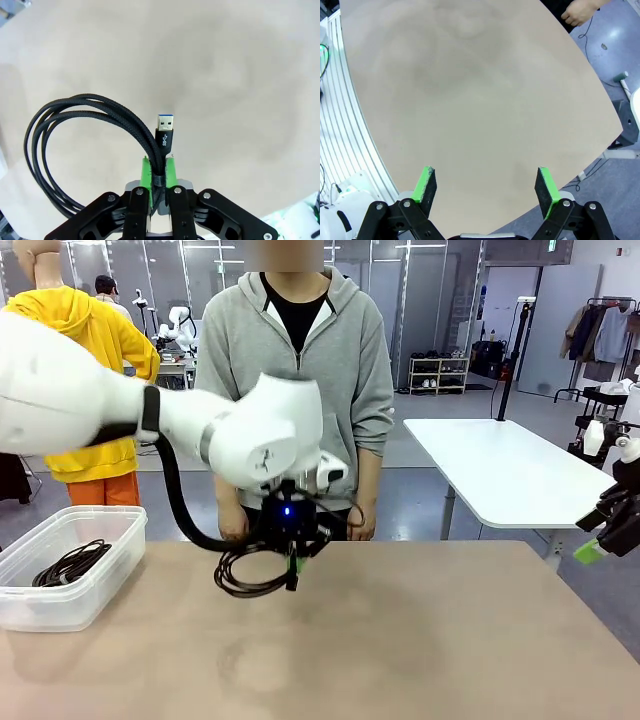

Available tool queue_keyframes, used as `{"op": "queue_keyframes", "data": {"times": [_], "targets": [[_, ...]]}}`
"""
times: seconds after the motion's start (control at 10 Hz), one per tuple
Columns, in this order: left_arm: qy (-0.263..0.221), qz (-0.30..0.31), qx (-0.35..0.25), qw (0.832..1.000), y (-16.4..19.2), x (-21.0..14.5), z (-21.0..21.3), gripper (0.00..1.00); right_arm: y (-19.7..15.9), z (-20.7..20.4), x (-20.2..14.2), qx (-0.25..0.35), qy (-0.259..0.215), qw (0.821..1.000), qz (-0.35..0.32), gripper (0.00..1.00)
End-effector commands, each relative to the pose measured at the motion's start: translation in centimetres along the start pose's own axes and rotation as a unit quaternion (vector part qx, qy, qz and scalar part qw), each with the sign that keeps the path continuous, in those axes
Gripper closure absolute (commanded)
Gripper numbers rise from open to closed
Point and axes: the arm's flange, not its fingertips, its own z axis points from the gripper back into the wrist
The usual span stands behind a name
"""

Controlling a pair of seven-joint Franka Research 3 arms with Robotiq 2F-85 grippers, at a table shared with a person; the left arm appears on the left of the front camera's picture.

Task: Organize and store the cables.
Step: Place the USB Extension Cable into the Organizing box.

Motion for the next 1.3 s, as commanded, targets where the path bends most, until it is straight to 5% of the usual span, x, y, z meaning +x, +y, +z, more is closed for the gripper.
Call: {"op": "queue_keyframes", "data": {"times": [0.0, 0.1, 0.2, 0.3, 0.6, 0.7, 0.9, 1.2], "targets": [[-0.015, -0.022, 0.004, 1.0, 1.7, -1.7, 1.8, 1.0, -0.1, 0.1, 0.4, 0.001, 0.01, 1.0, -0.007, 0.0], [-0.026, -0.025, 0.003, 0.999, 1.9, -2.4, 2.6, 1.0, -0.1, 0.1, 0.4, 0.001, 0.01, 1.0, -0.007, 0.0], [-0.05, -0.109, -0.016, 0.993, 1.7, -3.6, 3.3, 1.0, -0.1, 0.1, 0.4, 0.001, 0.01, 1.0, -0.007, 0.0], [-0.021, -0.013, -0.003, 1.0, 0.5, -1.1, 3.9, 1.0, -0.1, 0.1, 0.4, 0.001, 0.01, 1.0, -0.007, 0.0], [-0.021, -0.013, -0.003, 1.0, 0.5, -1.1, 3.9, 1.0, -0.1, 0.1, 0.4, 0.001, 0.01, 1.0, -0.007, 0.0], [-0.025, -0.028, -0.005, 0.999, 0.8, -1.5, 3.7, 0.88, -0.1, 0.1, 0.4, 0.001, 0.01, 1.0, -0.007, 0.0], [-0.008, -0.043, 0.036, 0.998, 4.1, -1.1, 4.2, 0.88, -0.1, 0.1, 0.4, 0.001, 0.01, 1.0, -0.007, 0.0], [-0.006, -0.042, 0.01, 0.999, 11.7, -2.8, 5.4, 0.88, -0.1, 0.1, 0.4, 0.001, 0.01, 1.0, -0.007, 0.0]]}}
